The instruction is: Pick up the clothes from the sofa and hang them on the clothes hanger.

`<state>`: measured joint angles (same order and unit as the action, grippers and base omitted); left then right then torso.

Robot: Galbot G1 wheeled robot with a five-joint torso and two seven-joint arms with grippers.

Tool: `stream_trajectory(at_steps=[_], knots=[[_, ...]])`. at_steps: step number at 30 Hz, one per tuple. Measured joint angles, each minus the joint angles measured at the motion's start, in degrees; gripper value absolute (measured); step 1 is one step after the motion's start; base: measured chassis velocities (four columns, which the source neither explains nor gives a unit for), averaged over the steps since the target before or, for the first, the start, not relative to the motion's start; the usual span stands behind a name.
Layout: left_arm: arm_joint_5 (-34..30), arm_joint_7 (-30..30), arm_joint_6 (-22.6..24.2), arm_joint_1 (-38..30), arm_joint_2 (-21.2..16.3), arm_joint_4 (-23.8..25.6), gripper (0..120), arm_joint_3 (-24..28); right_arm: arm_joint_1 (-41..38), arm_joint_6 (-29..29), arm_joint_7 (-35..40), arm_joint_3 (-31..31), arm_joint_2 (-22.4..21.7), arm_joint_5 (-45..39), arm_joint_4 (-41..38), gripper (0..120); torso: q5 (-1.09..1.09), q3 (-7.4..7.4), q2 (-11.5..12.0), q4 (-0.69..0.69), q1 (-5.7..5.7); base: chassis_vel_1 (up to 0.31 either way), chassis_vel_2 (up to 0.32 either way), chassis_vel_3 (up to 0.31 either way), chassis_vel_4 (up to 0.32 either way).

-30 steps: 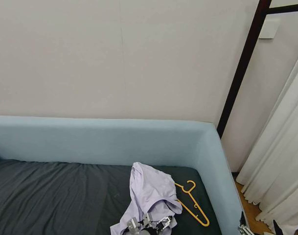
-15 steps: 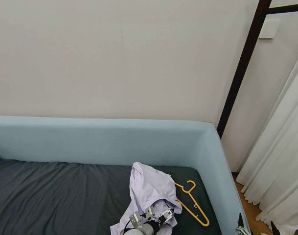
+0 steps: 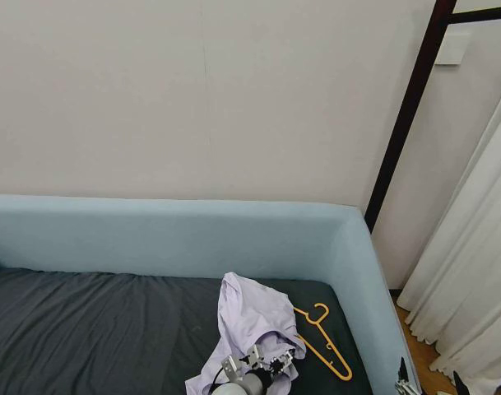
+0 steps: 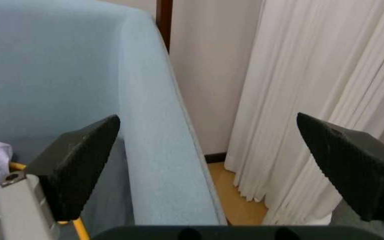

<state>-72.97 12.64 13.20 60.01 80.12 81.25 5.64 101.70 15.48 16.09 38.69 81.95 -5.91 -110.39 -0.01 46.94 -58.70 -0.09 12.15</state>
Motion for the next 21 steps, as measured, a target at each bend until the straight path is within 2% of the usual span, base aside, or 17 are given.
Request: stream_trajectory(at_steps=[4, 6, 8, 9, 14, 15, 18, 20, 21], knots=[[0.2, -0.1, -0.2, -0.4, 0.0, -1.2, 39, -0.3, 0.1, 0.0, 0.0, 0.0, -0.1, 0.1, 0.2, 100, 0.0, 0.0, 0.0, 0.0, 0.0, 0.0, 0.0, 0.0, 0.0], [0.2, -0.2, -0.2, -0.6, 0.1, -1.5, 36, -0.4, 0.2, 0.0, 0.0, 0.0, -0.2, 0.1, 0.2, 100, 0.0, 0.0, 0.0, 0.0, 0.0, 0.0, 0.0, 0.0, 0.0], [0.2, -0.3, -0.2, -0.9, 0.5, -1.8, 26, -0.6, 0.3, 0.0, 0.0, 0.1, -0.3, 0.1, 0.2, 100, 0.0, 0.0, 0.0, -0.01, 0.0, 0.0, 0.0, 0.0, 0.0], [0.2, -0.3, -0.2, -0.9, 0.5, -1.8, 26, -0.6, 0.3, 0.0, 0.0, 0.1, -0.3, 0.1, 0.2, 100, 0.0, 0.0, 0.0, -0.01, 0.0, 0.0, 0.0, 0.0, 0.0], [0.3, -0.2, -0.2, -0.6, 0.7, -0.8, 8, -0.5, 0.3, 0.0, 0.0, 0.0, -0.3, 0.2, 0.2, 100, 0.0, 0.0, 0.0, -0.01, 0.0, 0.0, 0.0, 0.0, 0.0], [0.3, -0.2, -0.2, -0.6, 0.7, -0.8, 8, -0.5, 0.3, 0.0, 0.0, 0.0, -0.3, 0.2, 0.2, 100, 0.0, 0.0, 0.0, -0.01, 0.0, 0.0, 0.0, 0.0, 0.0], [0.5, 0.1, -0.1, -0.2, 0.4, -0.4, 22, -0.5, 0.2, 0.0, 0.0, -0.2, -0.1, 0.3, 0.1, 100, 0.0, 0.0, 0.0, 0.0, 0.0, 0.0, 0.0, 0.0, 0.0], [0.5, 0.3, -0.1, 0.0, 0.2, -0.2, 23, -0.5, 0.2, 0.0, 0.0, -0.2, -0.1, 0.4, 0.1, 100, 0.0, 0.0, 0.0, 0.0, 0.0, 0.0, 0.0, 0.0, 0.0], [0.5, 0.4, -0.1, 0.1, 0.1, 0.1, 30, -0.5, 0.2, 0.0, 0.0, -0.2, 0.0, 0.4, 0.1, 100, 0.0, 0.0, 0.0, 0.0, 0.0, 0.0, 0.0, 0.0, 0.0]])
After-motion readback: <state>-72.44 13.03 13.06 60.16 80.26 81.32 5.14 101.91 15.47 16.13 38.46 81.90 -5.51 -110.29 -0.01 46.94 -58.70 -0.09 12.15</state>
